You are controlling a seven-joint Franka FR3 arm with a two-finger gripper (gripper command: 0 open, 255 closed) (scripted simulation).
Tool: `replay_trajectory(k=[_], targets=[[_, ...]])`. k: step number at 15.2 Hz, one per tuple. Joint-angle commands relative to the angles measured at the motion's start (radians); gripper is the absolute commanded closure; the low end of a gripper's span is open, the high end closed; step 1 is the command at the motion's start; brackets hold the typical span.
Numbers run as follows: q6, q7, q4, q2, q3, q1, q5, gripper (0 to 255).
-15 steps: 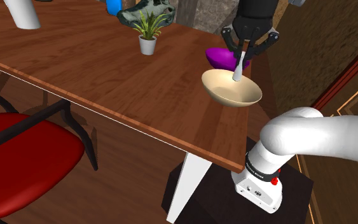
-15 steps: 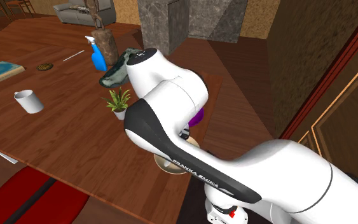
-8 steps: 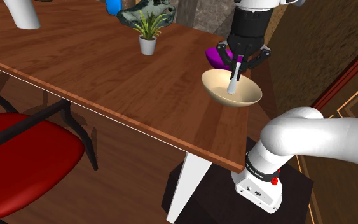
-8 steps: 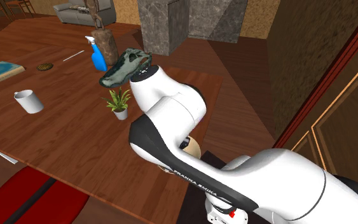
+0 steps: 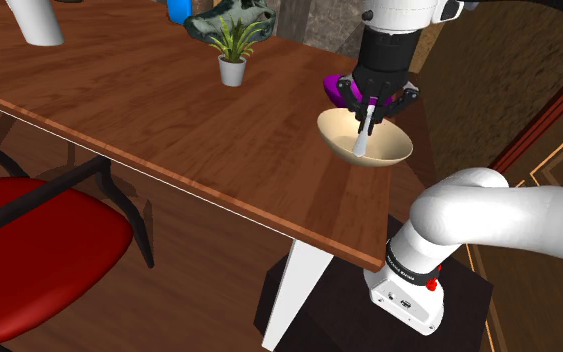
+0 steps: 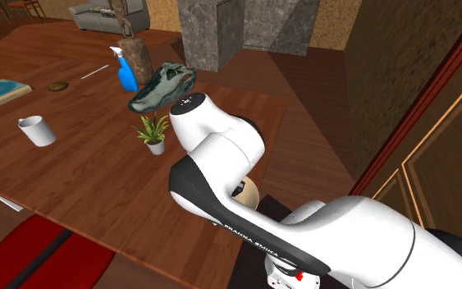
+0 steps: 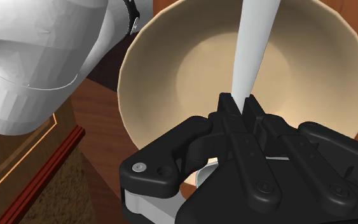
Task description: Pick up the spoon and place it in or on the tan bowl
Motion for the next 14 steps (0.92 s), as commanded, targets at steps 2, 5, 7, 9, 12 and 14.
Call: replay_trajectory(k=[2, 5, 7, 9, 12, 14], targets=[[0.000, 0.000, -0.001, 0.000, 0.000, 0.000, 0.000, 255], [0.000, 0.000, -0.001, 0.000, 0.000, 0.000, 0.000, 0], [0.000, 0.000, -0.001, 0.000, 0.000, 0.000, 0.000, 0], [-0.024, 0.003, 0.043, 0.019, -0.002, -0.007, -0.006, 0], [-0.091, 0.012, 0.171, 0.077, -0.004, -0.027, -0.019, 0], [-0.091, 0.012, 0.171, 0.077, -0.004, -0.027, -0.019, 0]])
